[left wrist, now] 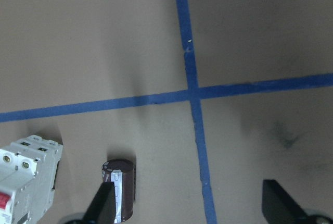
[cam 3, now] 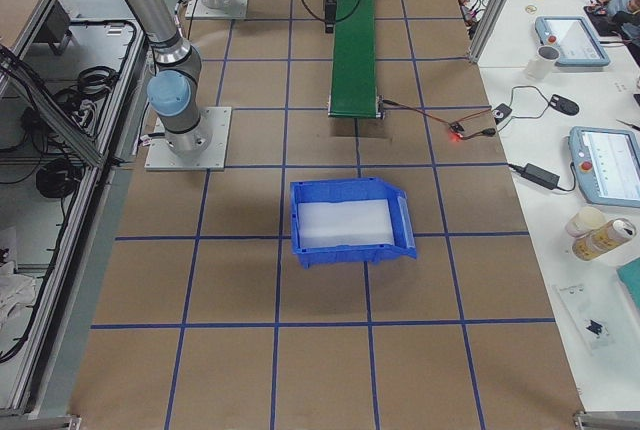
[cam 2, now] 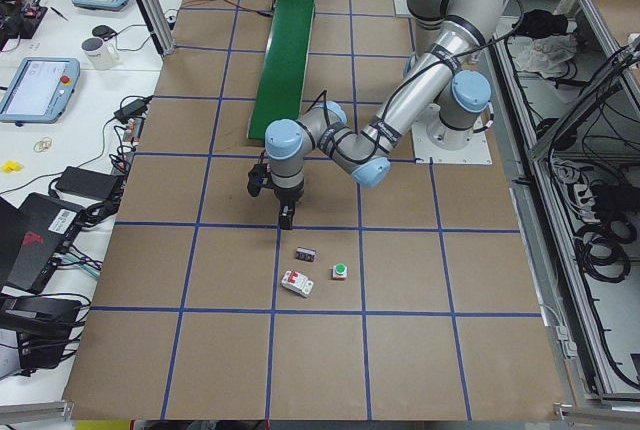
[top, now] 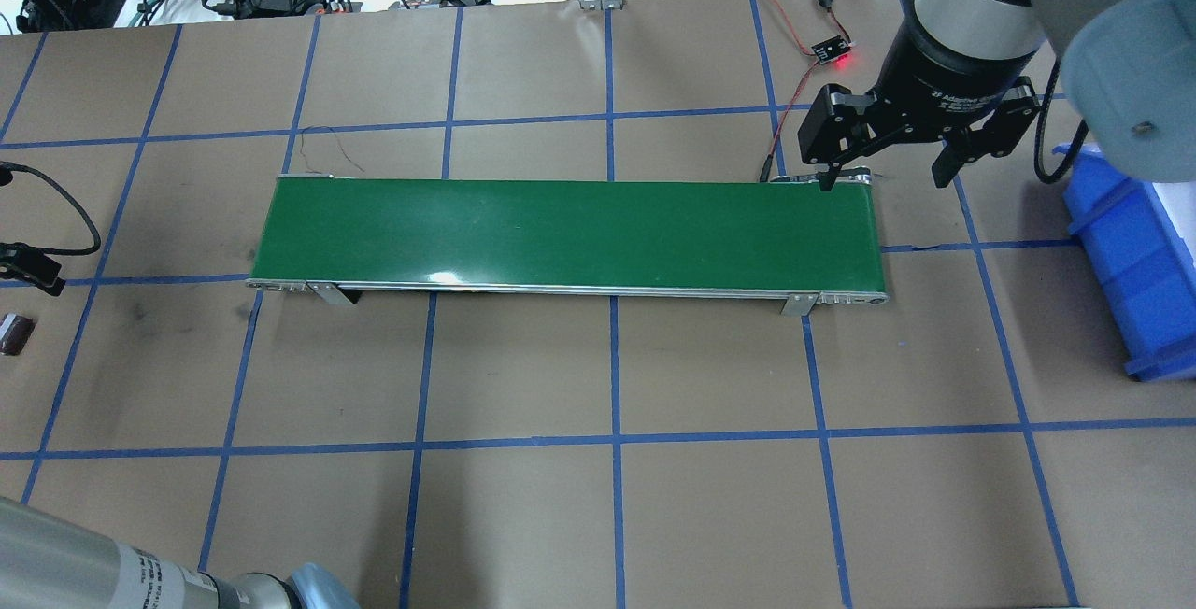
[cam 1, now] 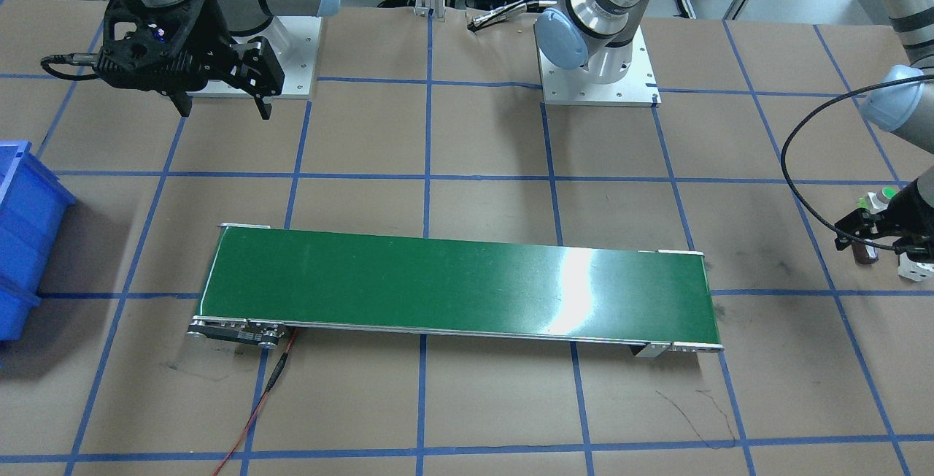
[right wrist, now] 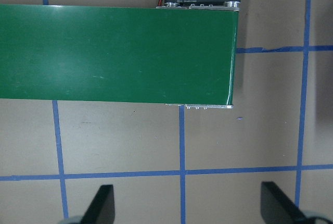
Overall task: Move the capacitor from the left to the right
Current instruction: 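Grasp the brown capacitor with the left gripper, then carry the capacitor with the left gripper and place it on the conveyor's near end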
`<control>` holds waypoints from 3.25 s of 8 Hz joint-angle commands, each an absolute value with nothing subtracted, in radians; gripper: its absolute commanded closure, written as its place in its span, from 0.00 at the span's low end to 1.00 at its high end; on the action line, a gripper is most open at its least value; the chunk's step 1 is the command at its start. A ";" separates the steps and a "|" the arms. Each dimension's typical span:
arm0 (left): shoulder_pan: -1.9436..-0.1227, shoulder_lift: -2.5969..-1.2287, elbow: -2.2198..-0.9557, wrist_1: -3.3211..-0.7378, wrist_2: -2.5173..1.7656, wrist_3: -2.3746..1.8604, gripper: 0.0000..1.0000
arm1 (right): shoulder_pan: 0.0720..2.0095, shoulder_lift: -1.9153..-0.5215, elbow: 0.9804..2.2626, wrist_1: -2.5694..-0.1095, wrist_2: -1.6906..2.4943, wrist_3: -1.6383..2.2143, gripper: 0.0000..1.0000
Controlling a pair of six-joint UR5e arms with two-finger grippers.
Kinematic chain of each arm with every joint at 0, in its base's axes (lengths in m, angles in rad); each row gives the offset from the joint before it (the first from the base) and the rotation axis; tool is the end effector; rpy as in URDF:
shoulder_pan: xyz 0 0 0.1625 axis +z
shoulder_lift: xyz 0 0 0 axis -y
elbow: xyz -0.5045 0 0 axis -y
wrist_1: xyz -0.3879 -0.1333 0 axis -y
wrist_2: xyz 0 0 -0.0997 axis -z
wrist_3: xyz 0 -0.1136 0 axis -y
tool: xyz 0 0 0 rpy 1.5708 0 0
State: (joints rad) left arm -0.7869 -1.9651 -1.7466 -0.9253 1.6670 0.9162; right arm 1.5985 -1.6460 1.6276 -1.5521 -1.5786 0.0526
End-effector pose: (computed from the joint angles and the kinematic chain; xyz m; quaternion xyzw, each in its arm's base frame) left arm 0.3569 -0.5314 0.3137 0.0642 0.9961 0.0113 0.0600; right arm 0.1448 -0.4458 0.5591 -0.0124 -0.9999 0.0000 0.0039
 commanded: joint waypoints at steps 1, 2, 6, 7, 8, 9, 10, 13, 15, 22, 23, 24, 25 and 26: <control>-0.732 -2.008 -1.747 -0.917 1.671 0.972 0.00 | 1.595 -1.644 1.629 -1.555 -1.582 0.051 0.00; -0.701 -2.035 -1.746 -0.916 1.669 1.006 0.00 | 1.595 -1.643 1.629 -1.558 -1.582 0.051 0.00; -0.692 -2.095 -1.746 -0.847 1.669 1.076 0.00 | 1.592 -1.643 1.629 -1.557 -1.609 0.052 0.00; -0.693 -2.098 -1.744 -0.847 1.669 1.121 0.00 | 1.592 -1.643 1.631 -1.557 -1.609 0.051 0.00; -0.692 -2.100 -1.744 -0.847 1.667 1.141 0.00 | 1.592 -1.644 1.631 -1.557 -1.609 0.052 0.00; -0.693 -2.097 -1.744 -0.847 1.667 1.219 0.12 | 1.592 -1.644 1.631 -1.552 -1.609 0.063 0.00; -0.693 -2.097 -1.744 -0.847 1.667 1.227 0.64 | 1.594 -1.644 1.631 -1.552 -1.611 0.074 0.00; -0.693 -2.097 -1.744 -0.844 1.667 1.249 1.00 | 1.603 -1.664 1.641 -1.409 -1.664 0.145 0.00; -0.693 -2.077 -1.744 -0.845 1.667 1.281 1.00 | 1.612 -1.652 1.657 -1.402 -1.780 0.270 0.00; -1.004 -1.806 -1.741 -1.090 1.643 0.757 1.00 | 1.654 -1.509 1.631 -1.457 -1.803 0.288 0.00; -1.044 -1.799 -1.733 -1.094 1.605 0.667 1.00 | 1.643 -1.520 1.628 -1.456 -1.710 0.282 0.00; -1.096 -1.801 -1.727 -1.097 1.603 0.582 1.00 | 1.643 -1.522 1.615 -1.457 -1.669 0.279 0.00; -1.138 -1.807 -1.727 -1.097 1.597 0.496 1.00 | 1.641 -1.519 1.614 -1.460 -1.669 0.211 0.00; -1.173 -1.815 -1.727 -1.095 1.594 0.427 1.00 | 1.637 -1.522 1.614 -1.451 -1.674 0.177 0.00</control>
State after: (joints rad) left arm -1.1014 -1.8061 -1.7295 -1.0945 1.6037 0.5653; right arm 1.6434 -1.5193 1.6178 -1.4578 -1.6866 0.2456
